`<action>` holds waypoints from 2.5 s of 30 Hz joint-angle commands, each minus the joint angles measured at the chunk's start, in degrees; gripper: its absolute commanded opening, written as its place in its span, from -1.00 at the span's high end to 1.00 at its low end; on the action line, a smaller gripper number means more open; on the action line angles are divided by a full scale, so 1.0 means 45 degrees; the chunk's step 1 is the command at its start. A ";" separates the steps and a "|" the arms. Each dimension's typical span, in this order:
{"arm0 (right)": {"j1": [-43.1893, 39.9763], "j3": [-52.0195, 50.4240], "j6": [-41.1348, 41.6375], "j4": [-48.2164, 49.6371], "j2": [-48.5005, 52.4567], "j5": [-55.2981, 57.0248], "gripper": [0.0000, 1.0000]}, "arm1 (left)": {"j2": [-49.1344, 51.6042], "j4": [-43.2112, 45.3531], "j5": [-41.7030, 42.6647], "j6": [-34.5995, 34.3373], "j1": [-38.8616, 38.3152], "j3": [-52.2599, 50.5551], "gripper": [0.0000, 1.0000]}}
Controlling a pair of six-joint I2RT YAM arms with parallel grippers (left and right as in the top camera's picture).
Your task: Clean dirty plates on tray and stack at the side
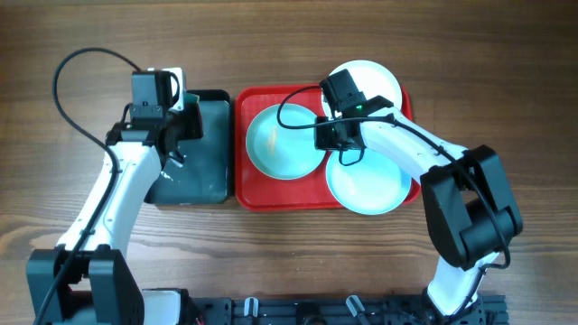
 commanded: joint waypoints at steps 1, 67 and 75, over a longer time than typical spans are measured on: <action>0.0029 0.0146 -0.0223 -0.0024 -0.0403 0.0316 0.91 | -0.0189 -0.0160 -0.0947 0.0058 -0.0903 0.1229 0.92; 0.0029 0.0146 -0.0233 -0.0301 -0.0403 0.0131 0.91 | 0.3225 0.0355 0.3939 -0.4405 -0.4867 0.2715 0.92; 0.0029 0.0146 -0.0233 -0.0291 -0.0403 0.0126 0.91 | 0.3721 -0.1316 0.1103 -0.4269 -0.4872 0.2691 0.92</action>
